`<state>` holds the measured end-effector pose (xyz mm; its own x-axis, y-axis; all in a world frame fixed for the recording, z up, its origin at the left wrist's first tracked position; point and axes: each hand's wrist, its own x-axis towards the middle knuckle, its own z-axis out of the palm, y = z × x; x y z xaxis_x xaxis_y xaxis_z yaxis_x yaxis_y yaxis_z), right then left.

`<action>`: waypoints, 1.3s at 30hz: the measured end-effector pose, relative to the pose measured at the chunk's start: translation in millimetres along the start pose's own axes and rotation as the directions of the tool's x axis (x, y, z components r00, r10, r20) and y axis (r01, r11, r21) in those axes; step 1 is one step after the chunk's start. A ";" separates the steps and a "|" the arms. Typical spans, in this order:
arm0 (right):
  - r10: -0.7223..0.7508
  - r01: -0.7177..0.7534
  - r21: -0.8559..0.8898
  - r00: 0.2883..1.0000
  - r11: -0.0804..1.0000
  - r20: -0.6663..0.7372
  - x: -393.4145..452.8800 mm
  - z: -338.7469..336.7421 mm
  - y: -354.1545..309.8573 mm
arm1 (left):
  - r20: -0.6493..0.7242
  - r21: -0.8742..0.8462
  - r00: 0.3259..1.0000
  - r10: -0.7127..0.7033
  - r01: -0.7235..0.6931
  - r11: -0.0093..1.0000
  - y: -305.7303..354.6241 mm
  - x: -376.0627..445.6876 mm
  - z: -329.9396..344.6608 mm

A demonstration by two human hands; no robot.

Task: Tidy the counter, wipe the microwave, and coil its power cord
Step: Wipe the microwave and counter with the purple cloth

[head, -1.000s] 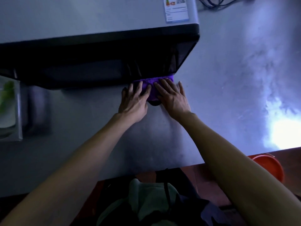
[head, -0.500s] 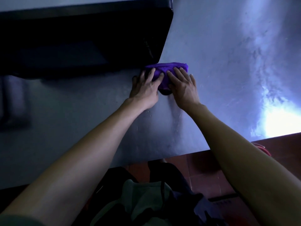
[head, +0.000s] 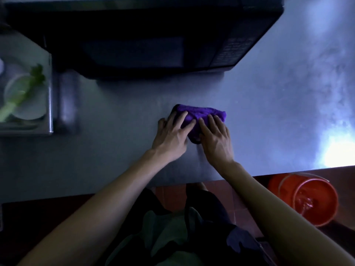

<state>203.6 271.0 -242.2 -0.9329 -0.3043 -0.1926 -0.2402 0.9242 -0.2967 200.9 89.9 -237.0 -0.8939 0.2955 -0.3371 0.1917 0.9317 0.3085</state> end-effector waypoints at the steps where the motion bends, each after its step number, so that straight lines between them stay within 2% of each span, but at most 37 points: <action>1: -0.003 0.003 -0.008 1.000 1.000 0.017 -1.5 4.4 -14.5 | -0.007 -0.001 1.000 -0.004 0.004 1.000 -11.7 -10.8 0.1; 6: -0.032 0.034 -0.030 0.998 0.999 0.060 6.8 20.7 -80.3 | -0.042 0.023 0.998 -0.037 0.038 0.999 -70.1 -47.7 -2.9; 14: -0.118 0.127 -0.049 0.981 0.991 0.151 88.8 29.8 -160.1 | -0.075 0.035 0.984 -0.164 0.166 0.985 -164.3 -50.2 -31.7; 20: -0.079 0.085 -0.028 0.982 0.996 0.170 146.1 24.0 -175.0 | -0.081 0.021 0.982 -0.173 0.175 0.984 -197.8 -11.9 -57.7; 27: -0.122 0.133 -0.036 0.968 0.990 0.221 137.2 26.2 -161.8 | -0.082 0.007 0.976 -0.204 0.205 0.979 -184.6 -22.2 -52.6; 33: -0.225 0.238 -0.018 0.941 0.971 0.253 64.8 38.1 -154.9 | -0.096 -0.012 0.960 -0.264 0.264 0.964 -141.6 -93.4 -16.7; 39: -0.328 0.334 0.021 0.908 0.942 0.263 -17.1 49.2 -144.1 | -0.051 -0.083 0.919 -0.392 0.387 0.918 -86.6 -163.3 28.0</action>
<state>267.4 131.6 -242.2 -0.6974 -0.6396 -0.3234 -0.5327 0.7644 -0.3632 341.6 -33.1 -233.6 -0.9170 -0.1043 -0.3850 -0.2036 0.9524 0.2269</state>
